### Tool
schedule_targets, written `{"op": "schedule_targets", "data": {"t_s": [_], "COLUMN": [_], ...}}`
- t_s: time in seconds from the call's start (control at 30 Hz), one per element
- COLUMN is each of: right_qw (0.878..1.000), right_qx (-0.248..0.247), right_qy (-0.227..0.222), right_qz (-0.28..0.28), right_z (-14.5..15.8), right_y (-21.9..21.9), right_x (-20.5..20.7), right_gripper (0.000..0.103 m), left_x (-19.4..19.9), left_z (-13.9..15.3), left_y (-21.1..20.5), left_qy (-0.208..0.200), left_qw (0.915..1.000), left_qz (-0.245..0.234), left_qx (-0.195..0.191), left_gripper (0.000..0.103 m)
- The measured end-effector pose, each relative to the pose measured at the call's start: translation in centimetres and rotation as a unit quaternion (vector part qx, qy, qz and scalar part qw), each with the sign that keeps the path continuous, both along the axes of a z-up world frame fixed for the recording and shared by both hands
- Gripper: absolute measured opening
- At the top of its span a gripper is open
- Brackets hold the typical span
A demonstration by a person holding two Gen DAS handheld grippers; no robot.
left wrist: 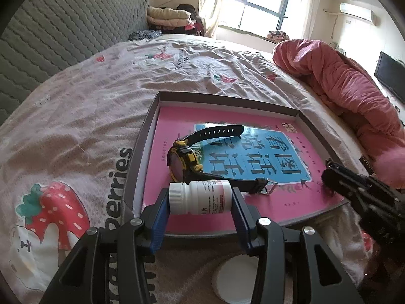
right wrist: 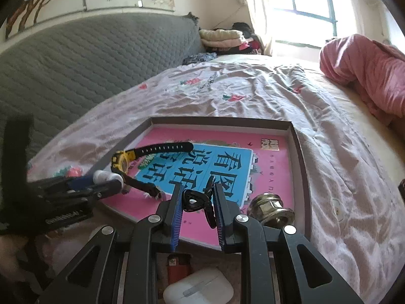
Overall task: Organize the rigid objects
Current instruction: 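Lift the pill bottle and hair clip and carry both over the grey box, then lower the pill bottle onto the book while the right gripper lowers the clip into the box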
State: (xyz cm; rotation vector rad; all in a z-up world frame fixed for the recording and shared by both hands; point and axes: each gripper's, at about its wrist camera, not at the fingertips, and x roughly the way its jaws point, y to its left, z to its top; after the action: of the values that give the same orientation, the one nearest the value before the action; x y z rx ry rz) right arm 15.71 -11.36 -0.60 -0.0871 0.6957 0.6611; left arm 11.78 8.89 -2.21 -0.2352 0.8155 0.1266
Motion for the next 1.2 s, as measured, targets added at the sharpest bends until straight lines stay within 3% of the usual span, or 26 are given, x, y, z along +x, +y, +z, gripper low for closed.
{"op": "schedule_targets", "data": {"t_s": [0.23,0.73,1.0,1.2], "right_qw": [0.999,0.996,0.996,0.996], "right_qx": [-0.010,-0.067,-0.058,-0.050], "right_qy": [0.029,0.053,0.066,0.071], "right_qz": [-0.010,-0.022,-0.032,-0.028], "right_z": [-1.1,-2.5,-2.7,-2.8], "right_y": [0.1,0.7,0.3,0.0], "right_x": [0.8,1.9,2.4,2.5], "right_gripper": [0.023,0.024,0.024,0.024], "left_x": [0.3,0.5,0.4,0.5], "left_z": [-0.1,-0.6,-0.7,-0.8], "left_y": [-0.1,-1.0,-0.8,-0.8], "left_qy": [0.012,0.008,0.002,0.000], "left_qw": [0.9999,0.9987,0.9993,0.9990], "left_qz": [0.000,-0.011,-0.017,-0.014], "left_qx": [0.003,0.050,0.033,0.042], "left_gripper": [0.047,0.047,0.047,0.047]}}
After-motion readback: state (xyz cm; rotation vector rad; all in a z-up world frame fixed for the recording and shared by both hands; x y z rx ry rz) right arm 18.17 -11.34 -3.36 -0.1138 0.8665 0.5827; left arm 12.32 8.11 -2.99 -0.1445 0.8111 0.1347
